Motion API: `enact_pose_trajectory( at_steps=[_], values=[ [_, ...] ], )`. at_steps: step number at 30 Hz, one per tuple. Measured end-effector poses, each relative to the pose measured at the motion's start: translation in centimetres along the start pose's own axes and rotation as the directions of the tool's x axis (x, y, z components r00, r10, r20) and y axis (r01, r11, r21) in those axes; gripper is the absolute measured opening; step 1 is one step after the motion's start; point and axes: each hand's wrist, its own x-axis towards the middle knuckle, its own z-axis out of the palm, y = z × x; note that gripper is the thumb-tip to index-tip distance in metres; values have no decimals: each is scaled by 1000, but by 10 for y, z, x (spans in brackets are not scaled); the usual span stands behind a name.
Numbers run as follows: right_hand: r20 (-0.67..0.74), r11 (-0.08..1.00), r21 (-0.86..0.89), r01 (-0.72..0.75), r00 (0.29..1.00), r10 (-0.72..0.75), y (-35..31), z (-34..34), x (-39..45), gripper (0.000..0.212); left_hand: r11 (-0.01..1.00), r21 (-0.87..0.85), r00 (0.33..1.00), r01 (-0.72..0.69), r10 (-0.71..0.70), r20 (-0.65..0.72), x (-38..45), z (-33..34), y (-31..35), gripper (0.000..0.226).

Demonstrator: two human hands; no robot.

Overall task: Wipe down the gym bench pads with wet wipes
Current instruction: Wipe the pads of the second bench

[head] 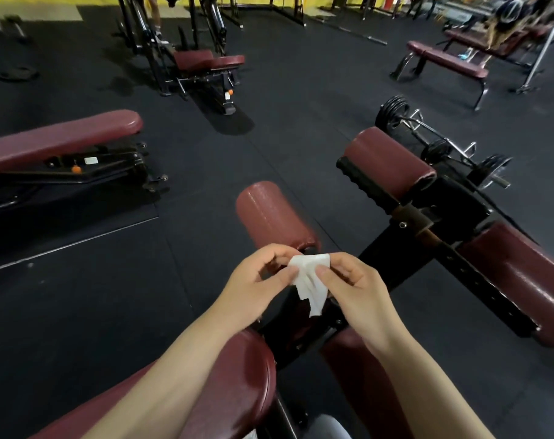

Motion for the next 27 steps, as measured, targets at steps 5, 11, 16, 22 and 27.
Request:
enact_pose_trajectory(
  at_steps=[5,11,16,22,27],
  values=[
    [-90,998,-56,-1,996,-4,10,-7,-30,14,998,-22,997,59,-58,42,-29,12,9,14],
    [-117,999,-41,-22,993,17,13,-18,-83,20,994,-7,991,112,-111,77,-81,37,20,12],
    [-74,999,-11,-51,996,50,28,-23,-136,12,991,40,991,131,-132,24,-134,58,20,15],
    [66,999,32,-37,997,35,45,-16,-195,26,972,184,981,143,-114,-160,-196,66,22,11],
    [298,993,113,17,953,-50,40,4,-220,31,969,233,995,79,-64,-71,-230,50,41,21]
  ],
)
